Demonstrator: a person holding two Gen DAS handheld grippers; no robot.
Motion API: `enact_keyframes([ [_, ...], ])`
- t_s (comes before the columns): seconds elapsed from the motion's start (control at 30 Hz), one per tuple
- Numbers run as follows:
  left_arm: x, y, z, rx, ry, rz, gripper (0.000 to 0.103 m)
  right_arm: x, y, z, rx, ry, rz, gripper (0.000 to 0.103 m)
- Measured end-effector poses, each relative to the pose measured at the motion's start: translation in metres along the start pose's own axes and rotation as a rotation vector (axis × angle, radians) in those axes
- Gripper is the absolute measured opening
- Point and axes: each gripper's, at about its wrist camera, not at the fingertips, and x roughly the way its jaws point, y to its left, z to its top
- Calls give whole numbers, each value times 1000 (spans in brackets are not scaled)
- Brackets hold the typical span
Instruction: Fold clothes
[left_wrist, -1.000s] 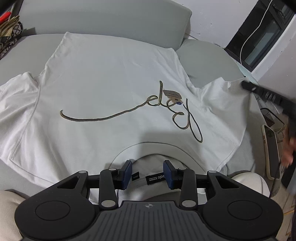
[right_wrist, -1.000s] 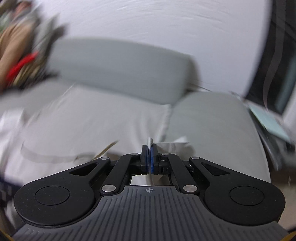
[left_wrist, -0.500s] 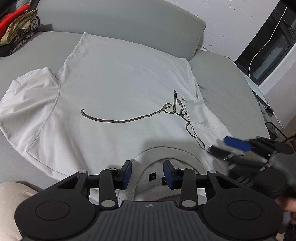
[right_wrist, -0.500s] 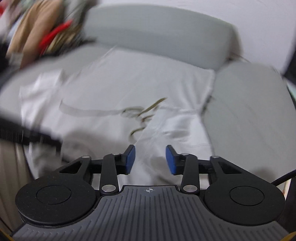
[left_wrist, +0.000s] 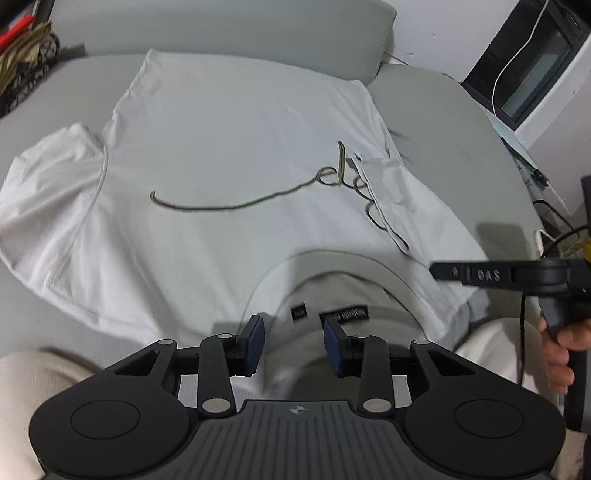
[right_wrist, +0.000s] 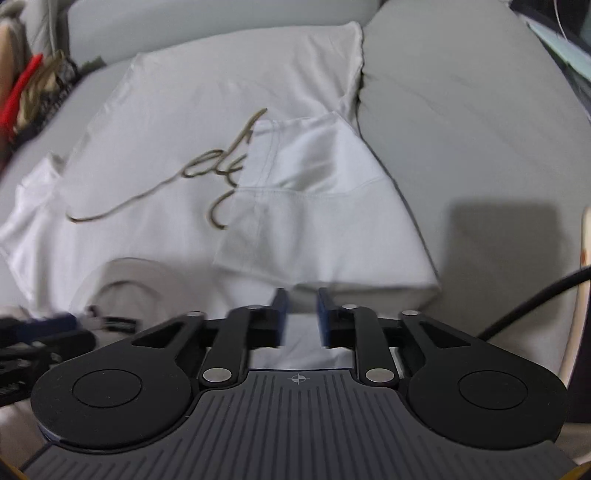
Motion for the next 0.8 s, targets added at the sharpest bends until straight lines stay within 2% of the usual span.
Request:
enact_keyframes([
  [0.03,-5,5,-2,-33,7,-29,35,-5,1,-1,14,-9,25,56],
  [0.1,-23,23,-7,-120,-32,-86,36,-13,6,-3,33,-21,73,61],
  [0.23,-68,90,-27,-402,-238,-154,38,-25,17,-7,75,-34,173,64],
  [0.37,-96,169,-59,-761,-462,-133,33,-21,33,-11,98,17,245,64],
  [0.47,-99,208,-76,-949,-555,-117,32,-16,46,-14,78,34,258,64],
  [0.57,-90,229,-75,-1031,-589,-105,32,-20,53,-14,76,22,259,64],
  [0.7,-70,242,-64,-1085,-548,-81,32,-24,56,-13,78,5,260,64],
  [0.8,-59,253,-62,-1134,-540,-147,31,-26,56,-14,68,2,250,64],
])
